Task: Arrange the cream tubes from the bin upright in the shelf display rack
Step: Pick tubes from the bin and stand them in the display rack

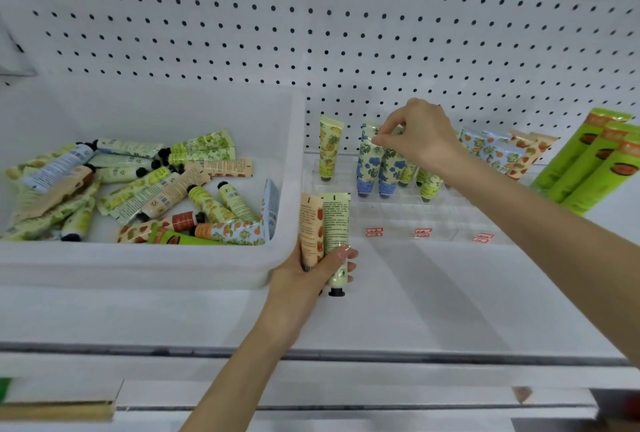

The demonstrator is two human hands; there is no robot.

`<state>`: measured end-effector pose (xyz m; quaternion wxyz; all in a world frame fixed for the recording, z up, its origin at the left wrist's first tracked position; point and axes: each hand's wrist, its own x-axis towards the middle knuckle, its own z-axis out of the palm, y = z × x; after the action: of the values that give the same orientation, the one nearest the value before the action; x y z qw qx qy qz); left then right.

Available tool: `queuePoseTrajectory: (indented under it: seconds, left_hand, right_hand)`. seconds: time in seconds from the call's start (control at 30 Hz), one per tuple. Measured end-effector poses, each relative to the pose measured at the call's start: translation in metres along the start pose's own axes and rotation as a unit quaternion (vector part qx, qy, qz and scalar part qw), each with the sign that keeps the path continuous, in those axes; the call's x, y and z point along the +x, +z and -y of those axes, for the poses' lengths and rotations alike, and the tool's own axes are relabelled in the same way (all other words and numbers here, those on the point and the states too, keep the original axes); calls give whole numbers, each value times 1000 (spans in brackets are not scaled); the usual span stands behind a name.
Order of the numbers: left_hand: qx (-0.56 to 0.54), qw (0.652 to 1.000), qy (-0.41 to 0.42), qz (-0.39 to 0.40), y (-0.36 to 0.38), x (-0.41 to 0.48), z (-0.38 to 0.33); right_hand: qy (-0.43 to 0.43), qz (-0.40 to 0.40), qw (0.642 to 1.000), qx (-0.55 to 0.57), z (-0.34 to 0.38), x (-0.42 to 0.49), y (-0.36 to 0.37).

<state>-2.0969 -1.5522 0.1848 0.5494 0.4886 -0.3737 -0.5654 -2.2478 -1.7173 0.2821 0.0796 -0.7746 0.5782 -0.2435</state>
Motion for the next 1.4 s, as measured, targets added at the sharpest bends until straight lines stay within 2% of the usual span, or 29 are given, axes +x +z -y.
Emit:
queuePoseTrajectory:
  seconds: [0.17, 0.63, 0.77, 0.87, 0.97, 1.03, 1.17, 1.3, 1.4]
  left_hand:
    - [-11, 1000, -6, 7, 0, 2, 0]
    - [-8, 1000, 1, 17, -1, 1, 0]
    - [-5, 1000, 2, 20, -1, -2, -2]
    - [3, 1000, 6, 18, 0, -3, -4]
    - [-3, 999, 14, 31, 4, -8, -6]
    - [-7, 998, 19, 60, 10, -13, -8]
    - [2, 992, 14, 126, 24, -20, -11]
    - [-17, 985, -2, 169, 41, -21, -11]
    - [-102, 973, -50, 201, 51, -20, -12]
  right_hand:
    - [-6, 21, 1000, -8, -4, 1, 0]
    - [-18, 18, 1000, 0, -4, -2, -1]
    - [-2, -25, 994, 107, -3, -15, -13]
    - [7, 3, 982, 186, 0, -41, -19]
    - [17, 79, 961, 263, 2, -76, -17]
    - [52, 123, 941, 312, 0, -98, -14]
    - [129, 182, 879, 421, -4, -126, -12]
    - [125, 182, 846, 485, -10, -140, -20]
    - [136, 179, 797, 561, -22, -145, -28]
